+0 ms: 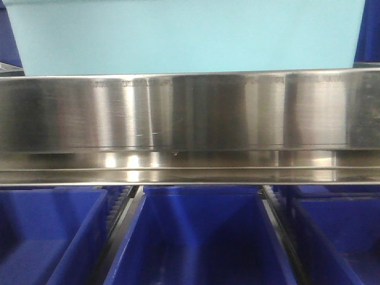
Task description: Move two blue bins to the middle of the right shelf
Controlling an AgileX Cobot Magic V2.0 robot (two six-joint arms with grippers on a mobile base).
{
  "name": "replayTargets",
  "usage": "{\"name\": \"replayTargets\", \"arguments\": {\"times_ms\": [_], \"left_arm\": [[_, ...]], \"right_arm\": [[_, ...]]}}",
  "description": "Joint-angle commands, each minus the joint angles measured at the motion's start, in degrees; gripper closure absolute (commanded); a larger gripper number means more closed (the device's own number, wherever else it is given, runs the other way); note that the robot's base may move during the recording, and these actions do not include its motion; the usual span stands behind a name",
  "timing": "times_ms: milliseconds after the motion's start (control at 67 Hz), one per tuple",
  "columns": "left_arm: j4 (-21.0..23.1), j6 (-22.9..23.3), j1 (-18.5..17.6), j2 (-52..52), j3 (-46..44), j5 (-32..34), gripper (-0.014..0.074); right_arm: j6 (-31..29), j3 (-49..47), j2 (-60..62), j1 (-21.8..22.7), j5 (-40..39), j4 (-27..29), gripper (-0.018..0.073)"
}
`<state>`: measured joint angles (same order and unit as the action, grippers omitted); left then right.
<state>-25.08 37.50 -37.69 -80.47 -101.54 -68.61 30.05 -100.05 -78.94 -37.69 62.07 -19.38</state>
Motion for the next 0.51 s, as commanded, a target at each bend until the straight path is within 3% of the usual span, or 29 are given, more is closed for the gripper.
{"name": "replayTargets", "arguments": {"times_ms": [0, 492], "left_arm": [[-0.1, 0.2, -0.2, 0.6, -0.6, 2.5, 0.0707], [0.5, 0.2, -0.2, 0.6, -0.6, 5.0, 0.0707]], "right_arm": [[-0.2, -0.5, 0.7, -0.2, -2.5, 0.6, 0.0726], [-0.2, -0.5, -1.7, 0.0, 2.3, -0.4, 0.0726]]}}
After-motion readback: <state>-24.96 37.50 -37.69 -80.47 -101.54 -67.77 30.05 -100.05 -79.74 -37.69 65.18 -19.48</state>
